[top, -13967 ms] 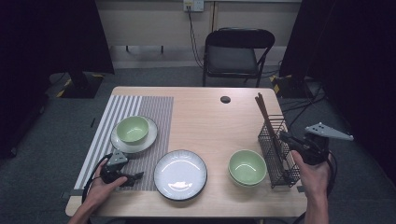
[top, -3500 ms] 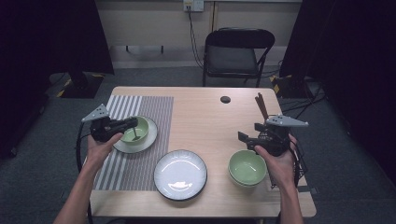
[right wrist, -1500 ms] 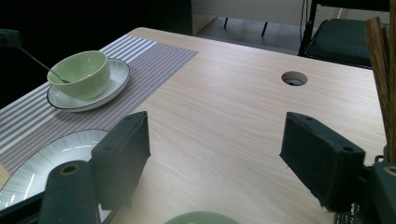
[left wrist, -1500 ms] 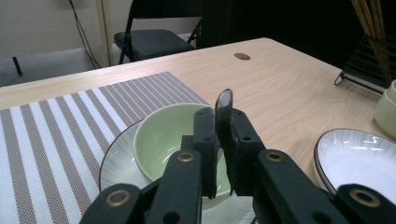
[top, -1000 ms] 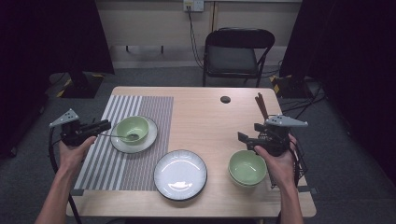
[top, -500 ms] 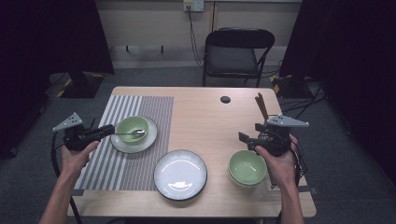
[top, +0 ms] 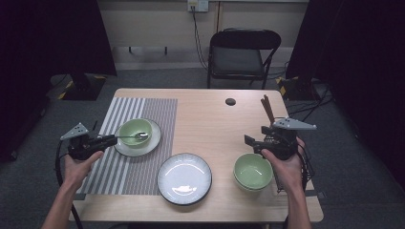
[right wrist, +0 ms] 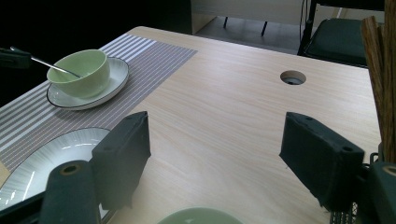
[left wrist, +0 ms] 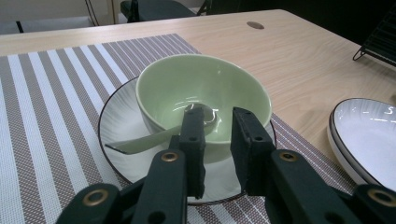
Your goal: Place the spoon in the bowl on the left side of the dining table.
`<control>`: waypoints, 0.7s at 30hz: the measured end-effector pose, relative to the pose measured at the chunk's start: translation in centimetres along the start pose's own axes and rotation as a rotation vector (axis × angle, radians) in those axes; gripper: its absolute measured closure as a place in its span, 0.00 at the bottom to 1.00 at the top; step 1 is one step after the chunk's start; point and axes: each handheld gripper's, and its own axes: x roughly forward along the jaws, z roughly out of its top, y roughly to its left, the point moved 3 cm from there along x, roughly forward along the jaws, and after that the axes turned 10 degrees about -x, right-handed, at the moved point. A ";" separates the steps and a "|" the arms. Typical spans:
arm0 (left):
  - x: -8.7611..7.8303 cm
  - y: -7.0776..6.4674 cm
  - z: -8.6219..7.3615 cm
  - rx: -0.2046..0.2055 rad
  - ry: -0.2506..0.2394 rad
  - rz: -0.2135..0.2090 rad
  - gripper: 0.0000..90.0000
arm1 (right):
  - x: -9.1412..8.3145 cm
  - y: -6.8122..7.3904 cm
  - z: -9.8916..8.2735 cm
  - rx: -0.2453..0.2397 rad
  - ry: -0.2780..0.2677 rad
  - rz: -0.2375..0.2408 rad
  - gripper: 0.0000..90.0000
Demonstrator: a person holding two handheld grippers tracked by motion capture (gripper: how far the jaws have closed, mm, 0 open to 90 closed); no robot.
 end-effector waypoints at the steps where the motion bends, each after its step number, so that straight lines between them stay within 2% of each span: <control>1: -0.1 0.0 0.0 0.010 0.000 0.004 0.83 | 0.0 0.0 0.0 -0.003 -0.001 0.001 0.26; 5: -0.1 0.4 0.0 0.025 0.006 0.030 0.81 | 0.0 0.0 0.0 -0.003 0.000 0.001 0.26; 8: -0.2 0.9 0.1 -0.001 -0.011 0.034 0.81 | 0.0 0.0 0.0 -0.003 0.002 0.000 0.26; 9: -0.2 1.0 0.2 0.004 -0.004 0.033 0.81 | 0.0 0.0 -0.1 -0.002 0.003 0.001 0.26; 10: -0.1 1.2 0.2 -0.005 -0.006 0.021 0.81 | 0.0 0.0 -0.1 -0.004 0.002 0.001 0.26; 13: -0.2 1.5 0.7 0.018 0.002 0.053 0.79 | 0.0 0.0 -0.1 -0.004 -0.001 -0.005 0.27; 14: -0.2 1.6 0.7 0.000 -0.010 0.041 0.78 | 0.1 0.0 -0.1 -0.001 0.000 -0.005 0.27; 17: -0.2 2.1 0.7 -0.001 -0.003 0.060 0.78 | 0.1 0.0 -0.1 -0.001 0.002 -0.004 0.27; 21: -0.3 2.4 0.7 -0.012 -0.017 0.056 0.76 | 0.1 0.0 -0.1 0.001 0.006 -0.003 0.27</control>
